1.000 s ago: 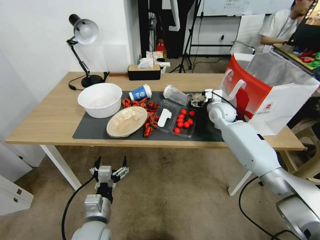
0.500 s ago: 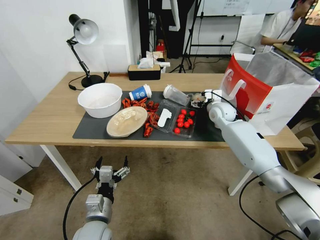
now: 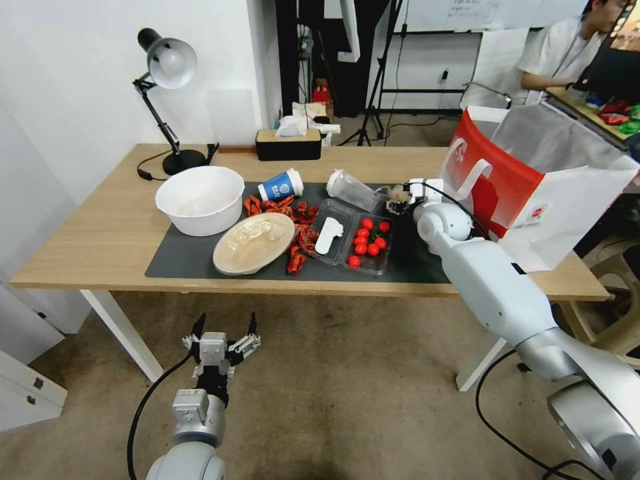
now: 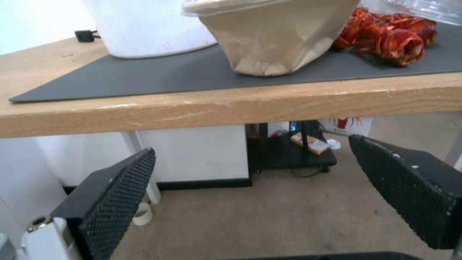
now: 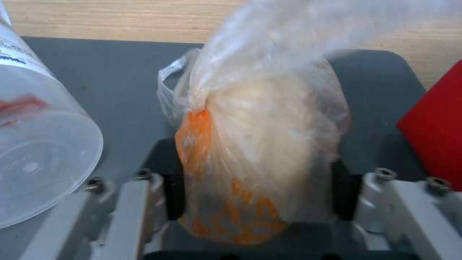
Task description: Pick up the trash from the table and place it into the takeout bag.
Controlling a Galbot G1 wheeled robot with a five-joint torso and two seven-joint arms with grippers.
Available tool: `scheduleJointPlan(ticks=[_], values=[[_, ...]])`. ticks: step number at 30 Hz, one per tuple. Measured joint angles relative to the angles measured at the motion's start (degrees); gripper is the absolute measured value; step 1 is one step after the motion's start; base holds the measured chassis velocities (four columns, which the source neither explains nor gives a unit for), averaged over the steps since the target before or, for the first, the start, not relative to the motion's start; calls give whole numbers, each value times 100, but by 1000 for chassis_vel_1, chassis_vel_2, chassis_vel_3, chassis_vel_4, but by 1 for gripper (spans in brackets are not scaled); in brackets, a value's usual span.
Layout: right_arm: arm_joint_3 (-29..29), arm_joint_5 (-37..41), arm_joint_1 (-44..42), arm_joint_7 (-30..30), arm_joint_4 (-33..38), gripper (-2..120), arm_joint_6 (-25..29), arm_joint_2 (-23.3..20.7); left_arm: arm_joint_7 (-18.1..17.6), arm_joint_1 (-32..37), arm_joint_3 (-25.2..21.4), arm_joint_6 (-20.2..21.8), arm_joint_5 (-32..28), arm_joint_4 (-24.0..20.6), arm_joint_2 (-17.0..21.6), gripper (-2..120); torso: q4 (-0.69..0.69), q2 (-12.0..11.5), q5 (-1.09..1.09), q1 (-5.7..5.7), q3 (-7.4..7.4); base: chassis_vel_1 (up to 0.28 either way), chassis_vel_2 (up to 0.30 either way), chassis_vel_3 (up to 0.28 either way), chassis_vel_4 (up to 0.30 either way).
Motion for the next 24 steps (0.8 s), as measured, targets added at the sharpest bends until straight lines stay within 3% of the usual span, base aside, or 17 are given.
scheduleJointPlan(ticks=[13,19,24], values=[[154,-28,-260,75,380,13,22,-59,-5,-8,5,-45,-11,8,22,100,1,-1,2,0,1,0,0,0,0],[283,-206,-453,77,791,8,45,-197,-5,-11,19,-46,-12,-18,22,100,1,-2,3,1,2,0,0,0,0],[536,-337,-956,136,1804,8,60,-540,-8,-1,13,-48,-12,-70,31,100,0,-2,4,2,1,0,0,0,0]])
